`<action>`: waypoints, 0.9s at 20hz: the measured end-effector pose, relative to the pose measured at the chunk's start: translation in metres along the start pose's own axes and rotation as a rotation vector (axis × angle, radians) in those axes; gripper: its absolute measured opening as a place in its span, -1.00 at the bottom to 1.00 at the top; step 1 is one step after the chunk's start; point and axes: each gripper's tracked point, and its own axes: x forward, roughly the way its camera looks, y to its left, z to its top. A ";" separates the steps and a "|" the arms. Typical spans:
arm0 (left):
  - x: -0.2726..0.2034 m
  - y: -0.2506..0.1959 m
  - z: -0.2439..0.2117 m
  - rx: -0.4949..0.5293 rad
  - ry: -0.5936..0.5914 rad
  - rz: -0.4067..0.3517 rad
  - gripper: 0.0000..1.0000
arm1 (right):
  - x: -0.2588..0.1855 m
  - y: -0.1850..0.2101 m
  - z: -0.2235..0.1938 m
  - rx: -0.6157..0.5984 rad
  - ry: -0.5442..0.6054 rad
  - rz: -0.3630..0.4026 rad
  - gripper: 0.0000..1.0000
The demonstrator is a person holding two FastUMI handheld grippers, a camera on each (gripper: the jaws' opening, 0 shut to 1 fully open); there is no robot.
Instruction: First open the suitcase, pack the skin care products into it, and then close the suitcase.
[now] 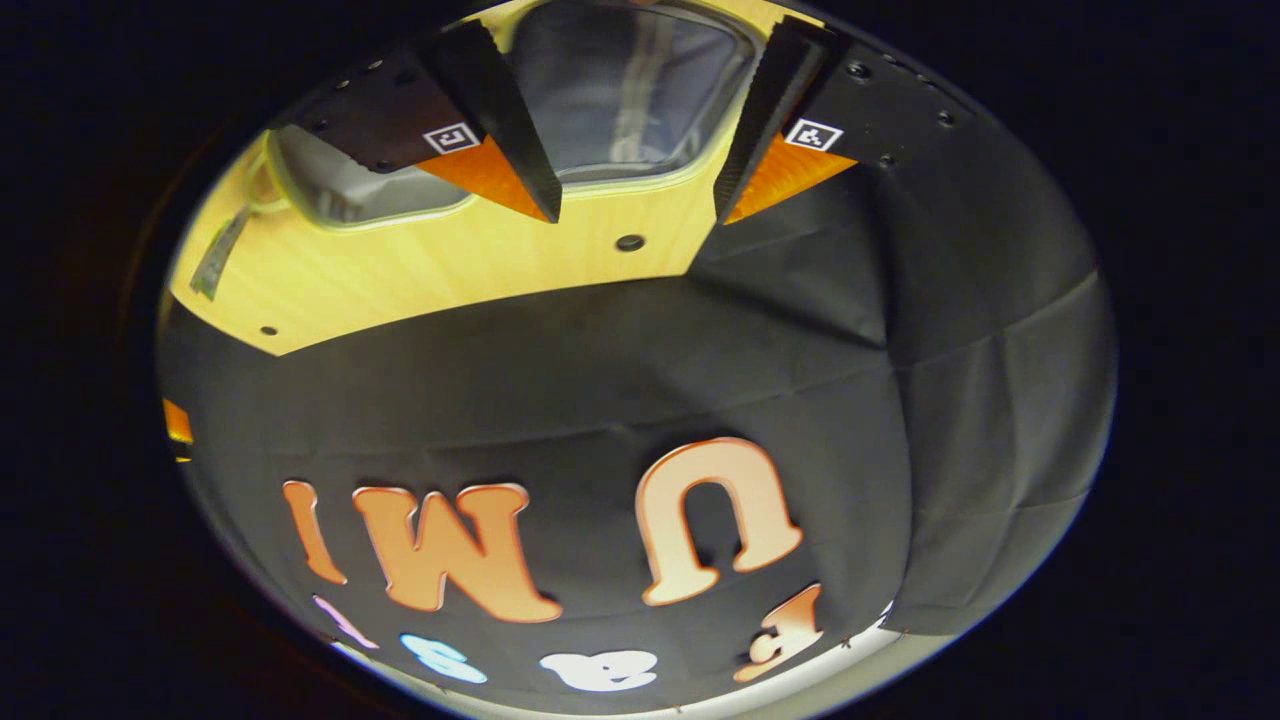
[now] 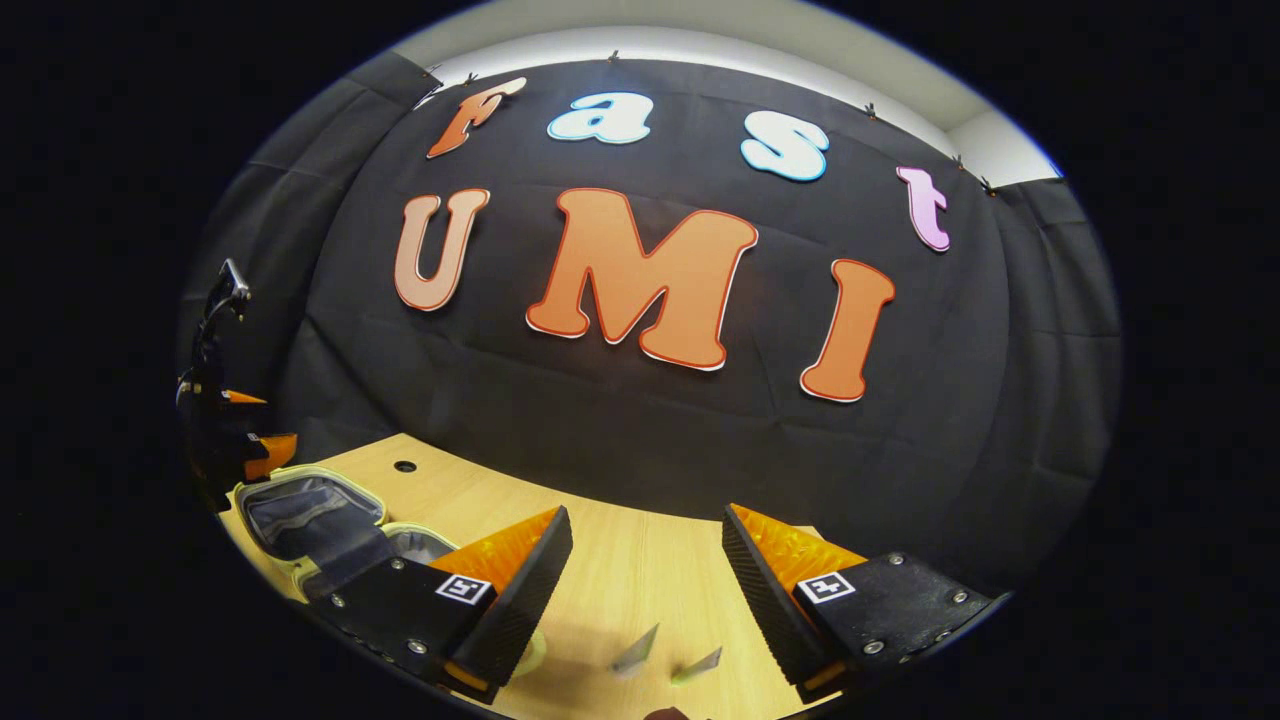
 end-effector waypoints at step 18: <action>-0.053 -0.381 -0.020 0.063 -0.019 -0.548 0.96 | -0.048 -0.122 -0.048 -0.002 0.076 -0.094 0.92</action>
